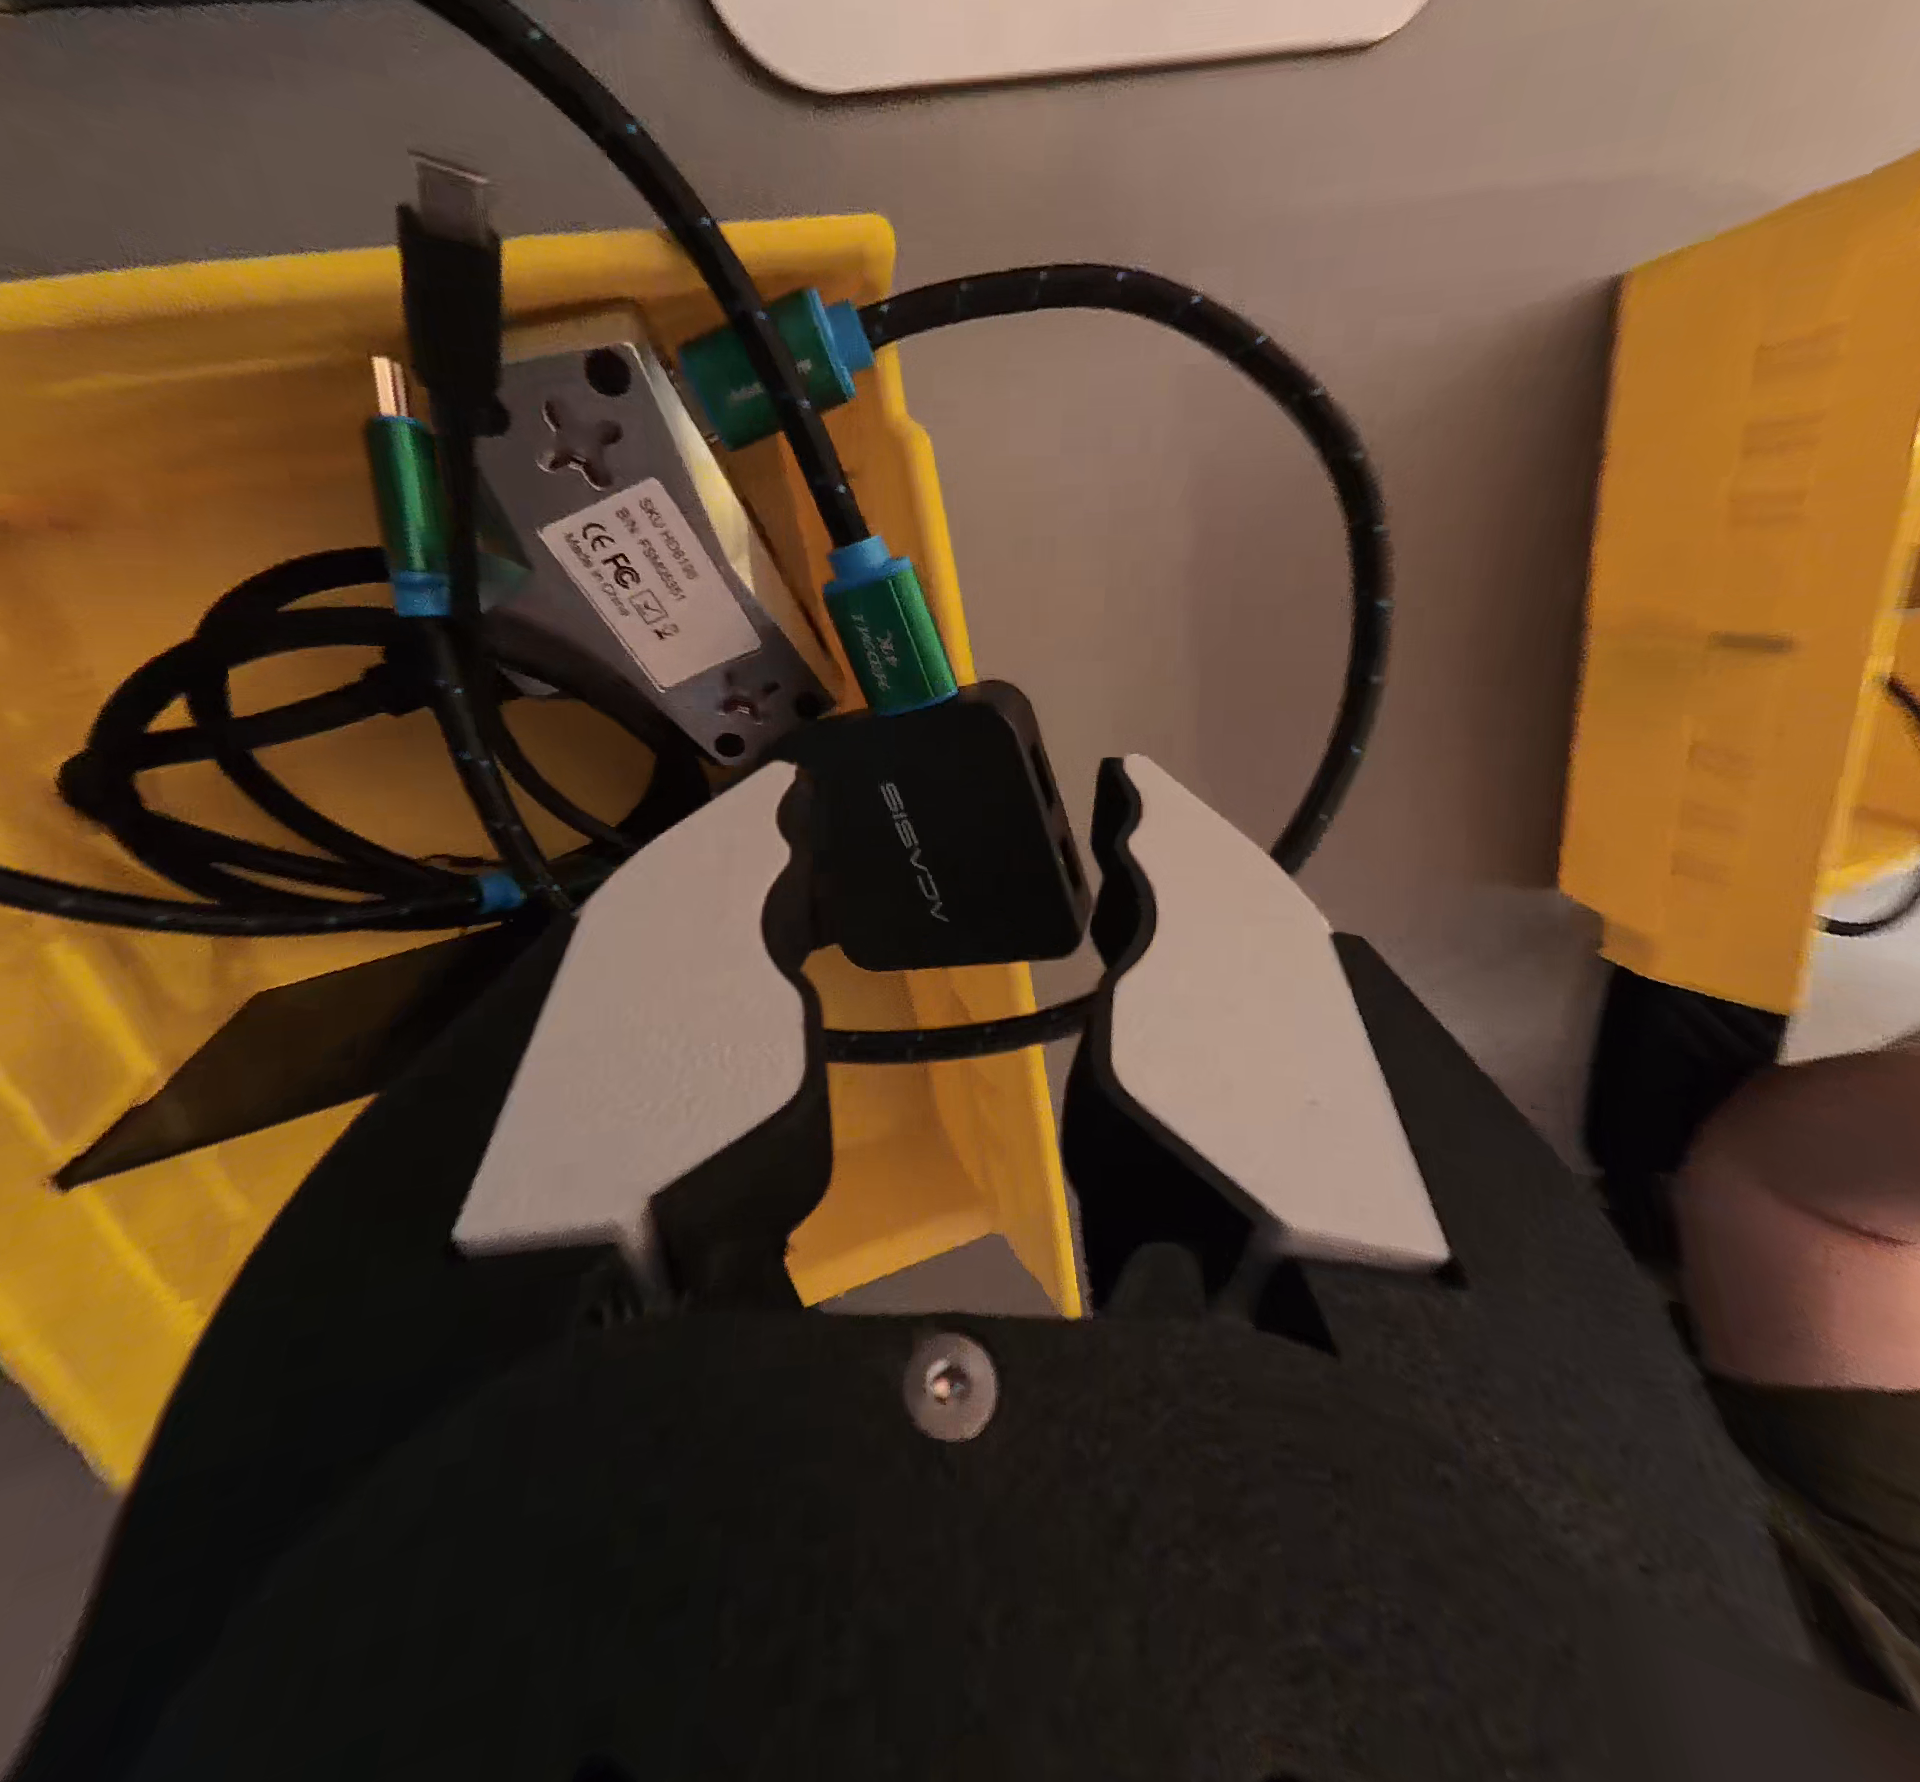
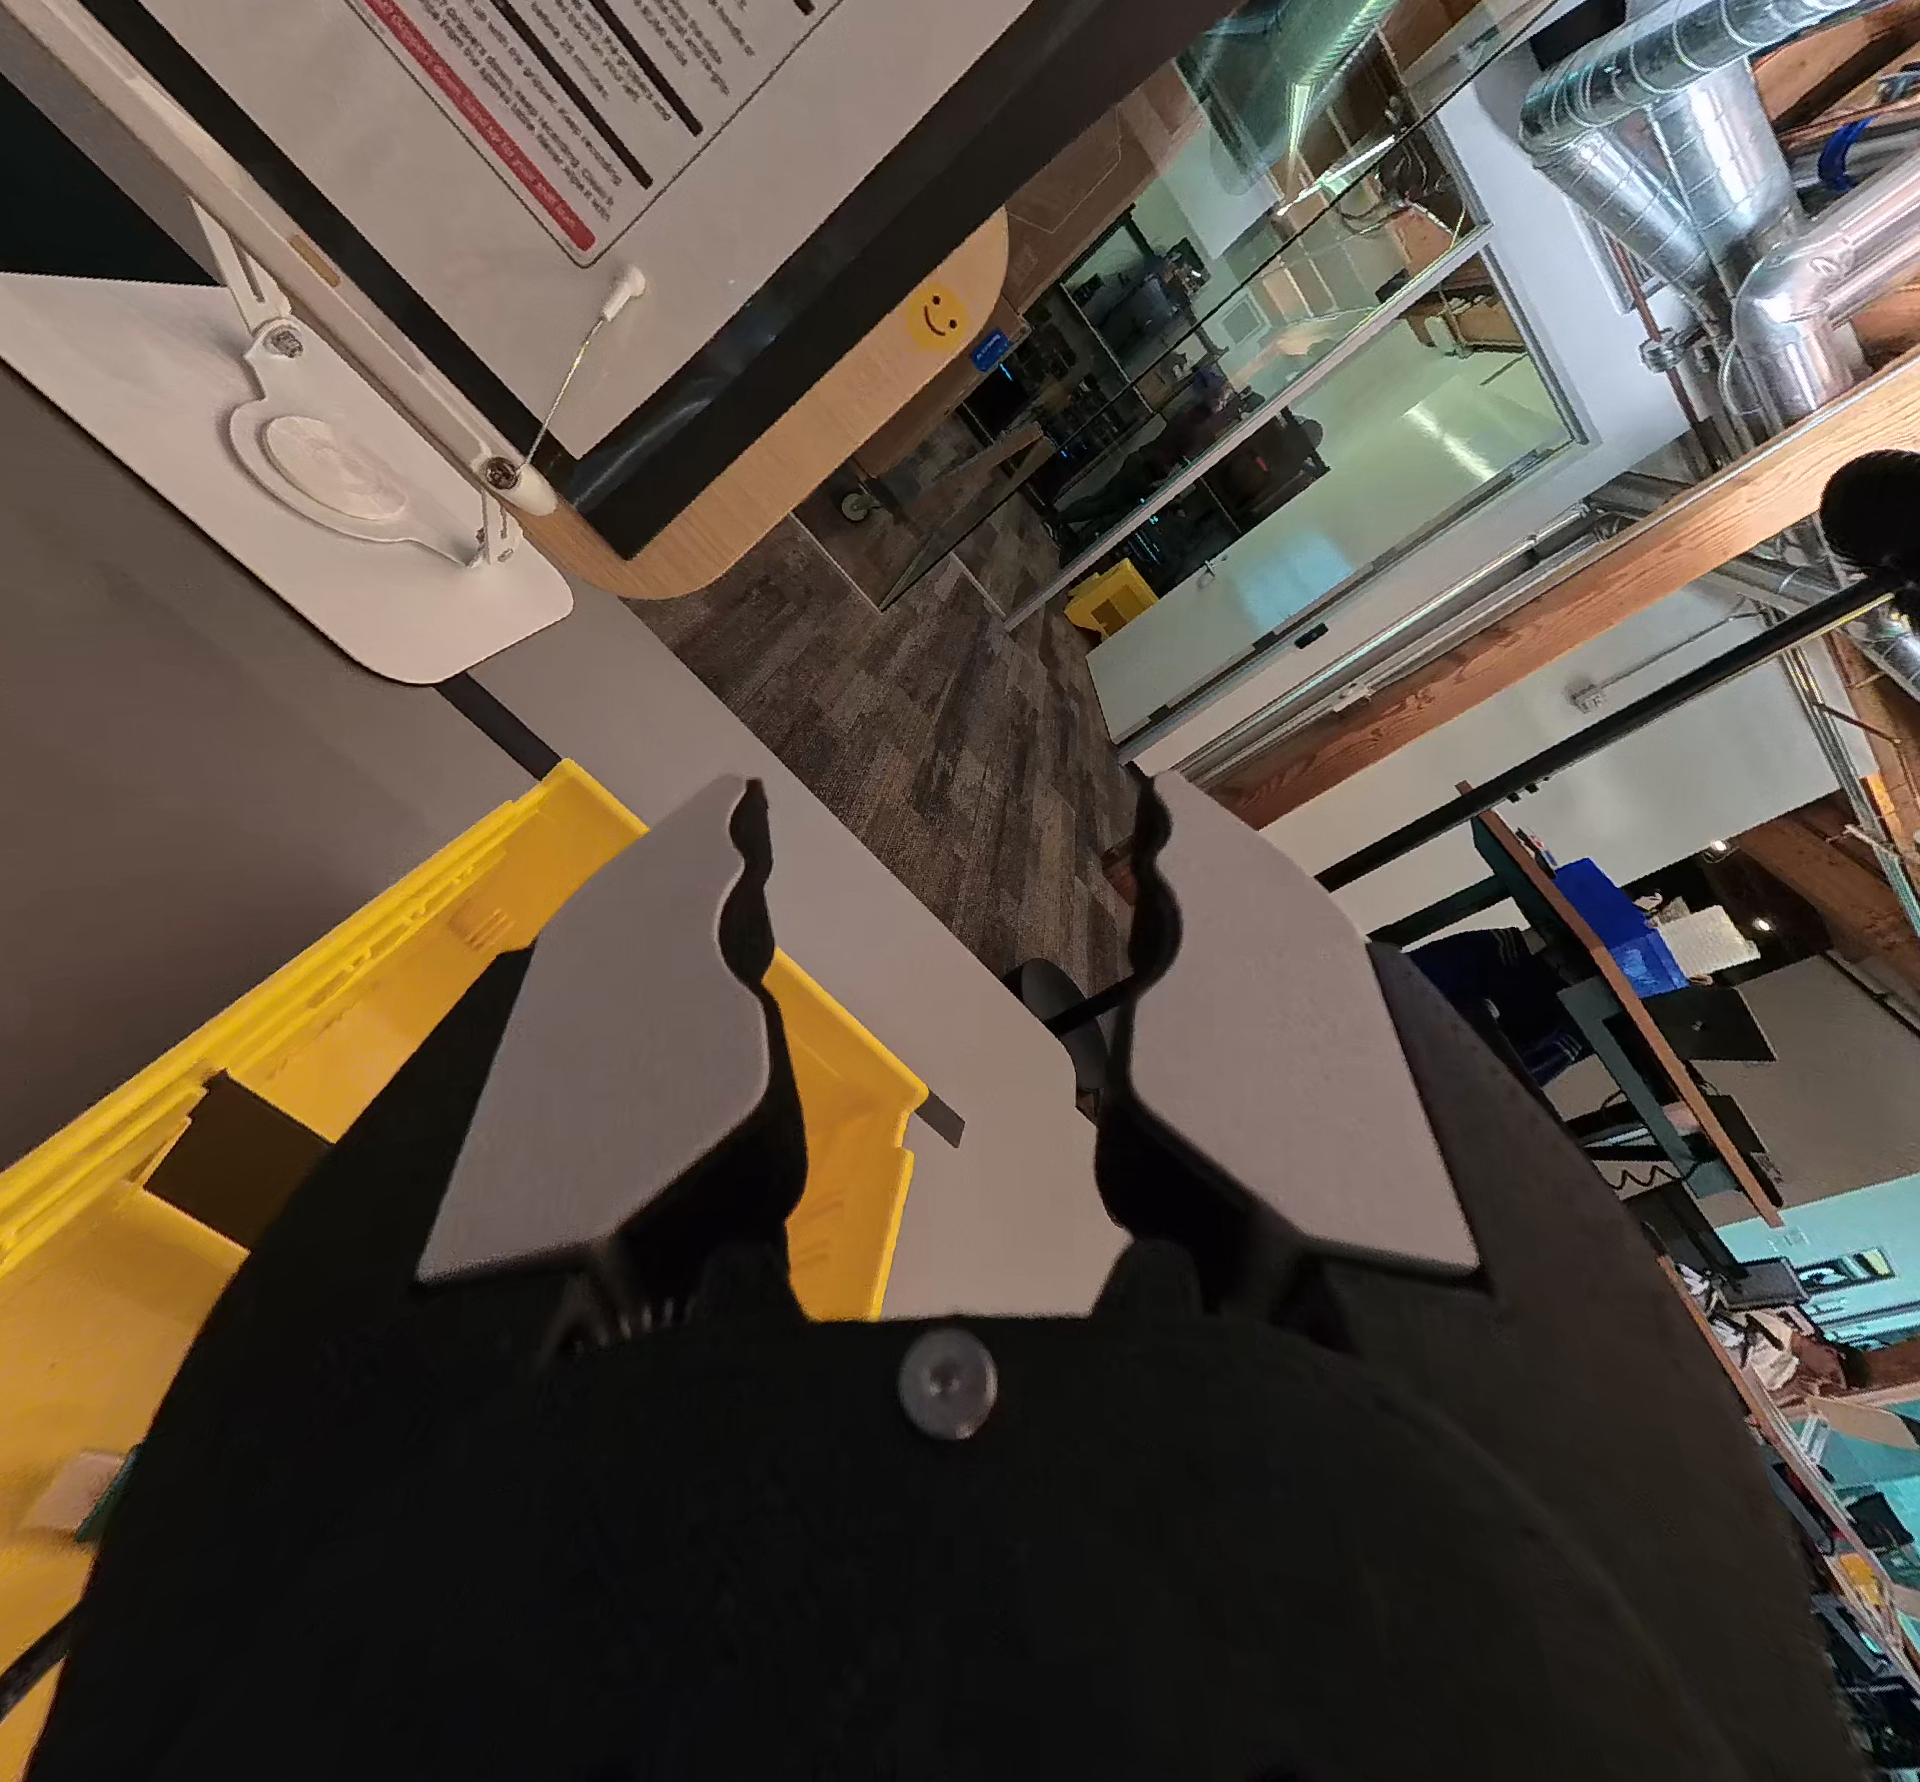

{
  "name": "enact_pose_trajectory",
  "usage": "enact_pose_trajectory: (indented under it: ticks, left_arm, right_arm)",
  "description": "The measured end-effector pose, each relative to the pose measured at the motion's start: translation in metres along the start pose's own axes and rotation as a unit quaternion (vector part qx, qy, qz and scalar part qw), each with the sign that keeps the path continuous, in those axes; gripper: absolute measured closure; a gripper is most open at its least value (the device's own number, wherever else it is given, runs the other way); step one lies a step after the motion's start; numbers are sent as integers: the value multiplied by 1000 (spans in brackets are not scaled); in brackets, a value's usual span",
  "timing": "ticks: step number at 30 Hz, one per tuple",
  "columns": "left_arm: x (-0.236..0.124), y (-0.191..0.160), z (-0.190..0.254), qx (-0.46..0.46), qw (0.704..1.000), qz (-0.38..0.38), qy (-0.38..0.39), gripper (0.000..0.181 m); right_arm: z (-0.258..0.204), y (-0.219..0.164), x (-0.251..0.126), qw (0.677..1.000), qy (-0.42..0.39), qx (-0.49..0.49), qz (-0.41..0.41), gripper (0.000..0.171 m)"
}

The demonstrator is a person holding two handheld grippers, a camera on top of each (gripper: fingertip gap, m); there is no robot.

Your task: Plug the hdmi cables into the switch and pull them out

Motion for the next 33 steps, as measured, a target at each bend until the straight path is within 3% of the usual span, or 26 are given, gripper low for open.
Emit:
enact_pose_trajectory:
  ticks: [2, 8, 12, 19, 24, 33]
  left_arm:
    - [9, -4, 2, 10, 999, -36, 39, 119]
    - [31, -19, -6, 65, 975, -119, 179, 118]
    - [38, -29, -10, 64, 963, -156, 211, 118]
    - [25, -25, -4, 94, 957, -165, 219, 143]
    - [18, -26, -3, 83, 965, -164, 188, 144]
    - [-21, -14, -22, 53, 977, -127, 162, 161]
  right_arm:
    - [-1, 0, 1, 1000, -1, -4, -2, 104]
    - [3, 0, -2, 1000, 1, 5, 3, 104]
    - [10, -1, -6, 1000, -1, 17, 6, 104]
    - [16, -2, -9, 1000, -2, 28, 11, 105]
    - [16, -1, -10, 1000, 0, 26, 12, 105]
    - [14, -3, -9, 1000, 5, 22, 7, 106]
Point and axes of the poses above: each gripper's, where its closed fingertips meet, x out along the fingers, y out of its top, z = x × y across the jaws, the point moved 1 cm from there along -x, back along the fingers
